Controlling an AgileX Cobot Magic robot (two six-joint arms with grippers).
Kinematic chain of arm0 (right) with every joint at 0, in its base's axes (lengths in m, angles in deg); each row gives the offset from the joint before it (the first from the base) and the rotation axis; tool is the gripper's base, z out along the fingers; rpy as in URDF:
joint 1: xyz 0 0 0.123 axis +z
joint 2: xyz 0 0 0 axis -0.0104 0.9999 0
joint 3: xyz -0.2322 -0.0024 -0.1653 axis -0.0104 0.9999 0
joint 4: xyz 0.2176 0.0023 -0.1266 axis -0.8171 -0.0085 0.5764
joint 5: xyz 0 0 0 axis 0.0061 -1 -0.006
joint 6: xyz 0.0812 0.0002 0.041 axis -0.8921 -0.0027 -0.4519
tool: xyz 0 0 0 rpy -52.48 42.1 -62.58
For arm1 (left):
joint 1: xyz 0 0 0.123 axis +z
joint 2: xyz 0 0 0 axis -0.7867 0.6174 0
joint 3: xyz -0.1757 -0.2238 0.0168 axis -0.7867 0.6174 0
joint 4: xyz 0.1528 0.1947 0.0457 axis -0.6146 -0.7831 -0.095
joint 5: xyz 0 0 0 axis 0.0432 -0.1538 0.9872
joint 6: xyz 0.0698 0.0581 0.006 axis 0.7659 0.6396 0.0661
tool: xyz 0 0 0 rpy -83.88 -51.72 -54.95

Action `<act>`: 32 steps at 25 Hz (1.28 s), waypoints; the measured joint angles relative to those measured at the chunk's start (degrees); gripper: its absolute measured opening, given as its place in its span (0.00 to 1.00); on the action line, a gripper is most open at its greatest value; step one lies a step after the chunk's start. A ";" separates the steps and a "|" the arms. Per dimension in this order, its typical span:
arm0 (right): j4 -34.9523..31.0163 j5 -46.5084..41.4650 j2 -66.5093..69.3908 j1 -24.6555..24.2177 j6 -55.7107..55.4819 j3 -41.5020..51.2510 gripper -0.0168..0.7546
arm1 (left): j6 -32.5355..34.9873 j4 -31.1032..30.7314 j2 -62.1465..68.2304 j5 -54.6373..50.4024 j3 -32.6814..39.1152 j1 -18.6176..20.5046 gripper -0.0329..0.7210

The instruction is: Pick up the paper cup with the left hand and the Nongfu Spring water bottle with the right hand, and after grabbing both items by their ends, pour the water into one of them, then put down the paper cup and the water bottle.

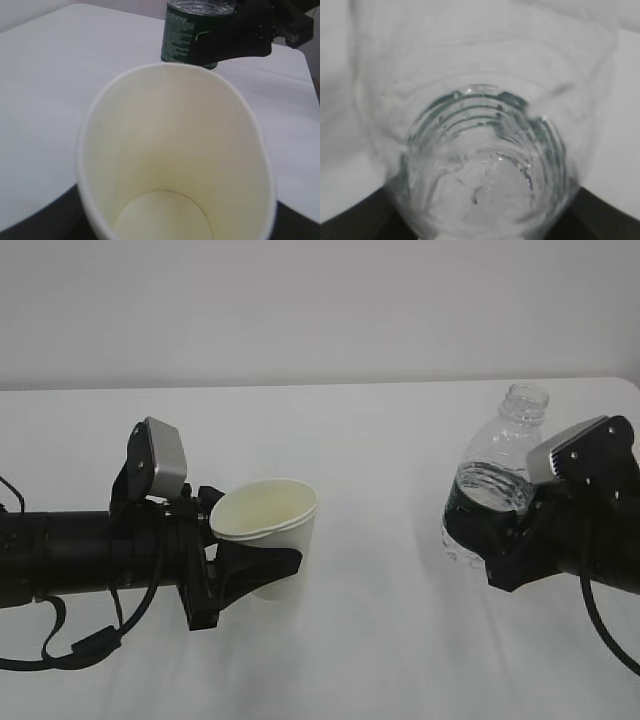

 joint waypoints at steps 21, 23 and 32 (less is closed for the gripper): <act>18.14 -6.10 0.00 0.00 -14.45 -7.12 0.62 | -0.24 -0.67 -0.04 -4.40 -3.42 -4.61 0.61; 21.76 -6.90 0.00 0.00 -18.02 -8.58 0.62 | -0.24 -0.67 -0.04 -4.40 -3.42 -4.61 0.61; 29.73 -7.27 0.00 0.00 -24.69 -10.54 0.62 | -0.24 -0.67 -0.04 -4.50 -3.42 -4.61 0.61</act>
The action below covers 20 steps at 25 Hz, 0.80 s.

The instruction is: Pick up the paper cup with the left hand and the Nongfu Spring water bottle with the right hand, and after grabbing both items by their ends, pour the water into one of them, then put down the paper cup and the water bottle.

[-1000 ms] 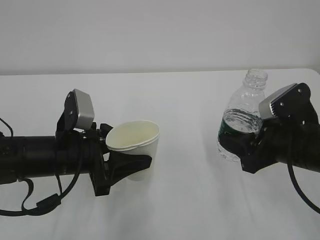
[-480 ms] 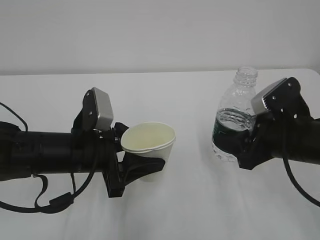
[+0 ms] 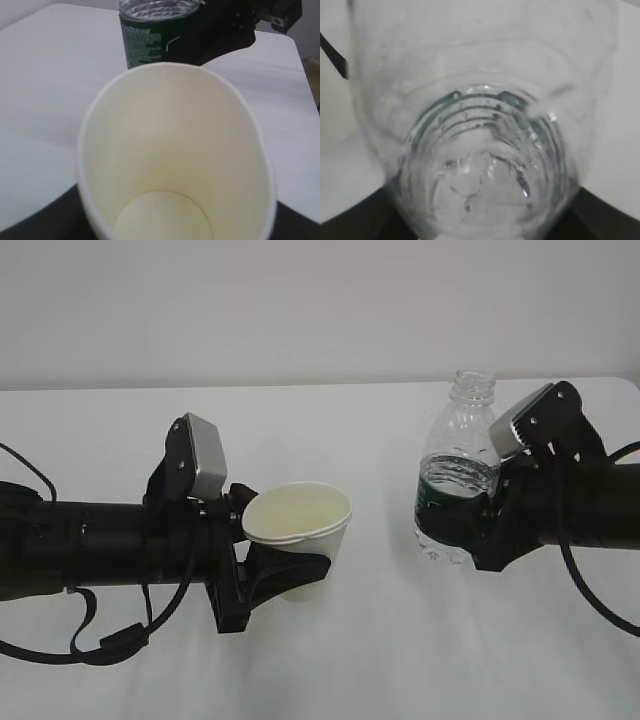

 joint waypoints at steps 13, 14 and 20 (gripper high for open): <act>0.97 -8.83 0.00 3.90 -0.57 -2.83 0.62 | 0.19 0.71 0.00 0.00 0.00 -1.37 0.61; 1.07 -9.25 0.00 4.46 -0.64 -3.25 0.62 | 0.19 0.84 0.00 0.00 0.00 -1.37 0.61; 3.35 -12.65 0.00 5.07 -0.64 -6.07 0.62 | 0.19 1.68 0.00 0.00 0.00 -1.37 0.61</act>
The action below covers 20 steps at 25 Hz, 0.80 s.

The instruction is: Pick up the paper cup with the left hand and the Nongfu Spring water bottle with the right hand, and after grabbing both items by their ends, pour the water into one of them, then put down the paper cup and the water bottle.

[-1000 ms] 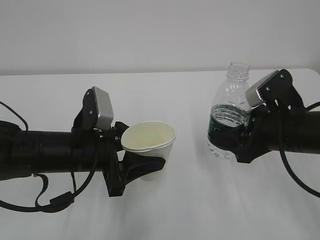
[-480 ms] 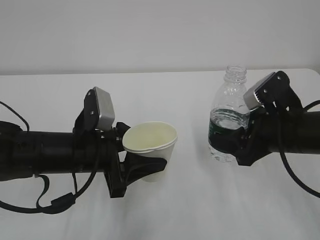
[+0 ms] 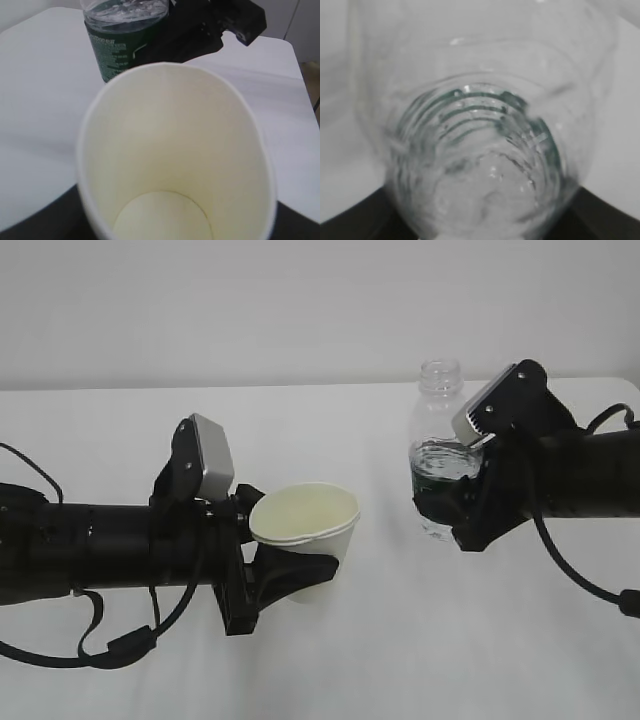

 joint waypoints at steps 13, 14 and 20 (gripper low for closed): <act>3.24 -0.85 0.00 0.00 0.00 -2.16 0.62 | 0.91 3.48 0.00 0.00 0.00 0.00 0.61; 3.48 -0.85 0.00 0.00 0.12 -2.32 0.62 | 0.91 3.70 0.17 0.00 0.00 0.00 0.61; 3.74 -0.85 0.00 0.00 3.26 -3.02 0.62 | 1.03 3.92 1.52 0.00 0.00 0.00 0.61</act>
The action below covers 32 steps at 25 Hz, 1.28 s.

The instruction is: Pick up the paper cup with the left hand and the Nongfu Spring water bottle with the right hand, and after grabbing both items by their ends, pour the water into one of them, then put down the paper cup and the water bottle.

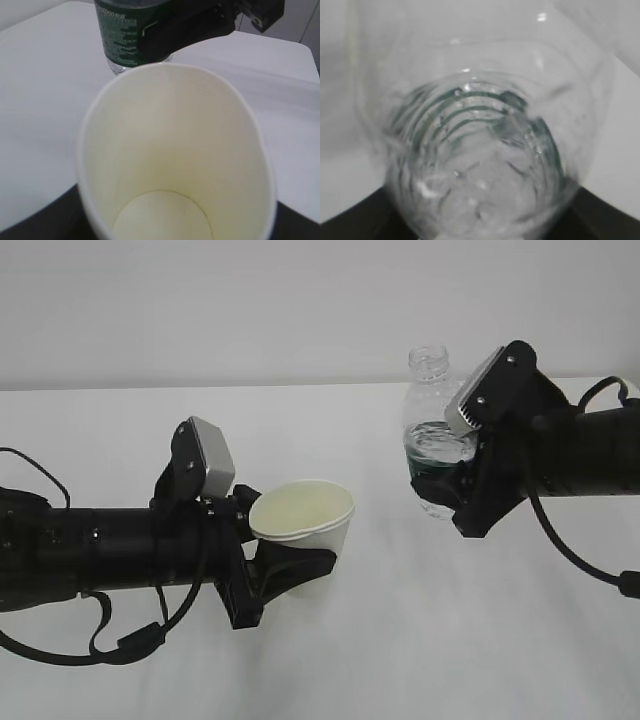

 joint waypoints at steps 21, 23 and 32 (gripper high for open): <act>0.11 0.00 0.34 0.00 5.89 -0.03 0.62 | 0.70 0.63 -0.01 3.46 0.00 -1.92 0.60; -0.01 0.13 1.04 0.00 5.99 -0.03 0.62 | 0.70 0.63 -0.01 3.48 0.00 -2.47 0.60; -3.33 2.86 4.23 0.00 6.73 -0.03 0.62 | 0.70 0.63 -0.01 3.93 0.00 -2.61 0.60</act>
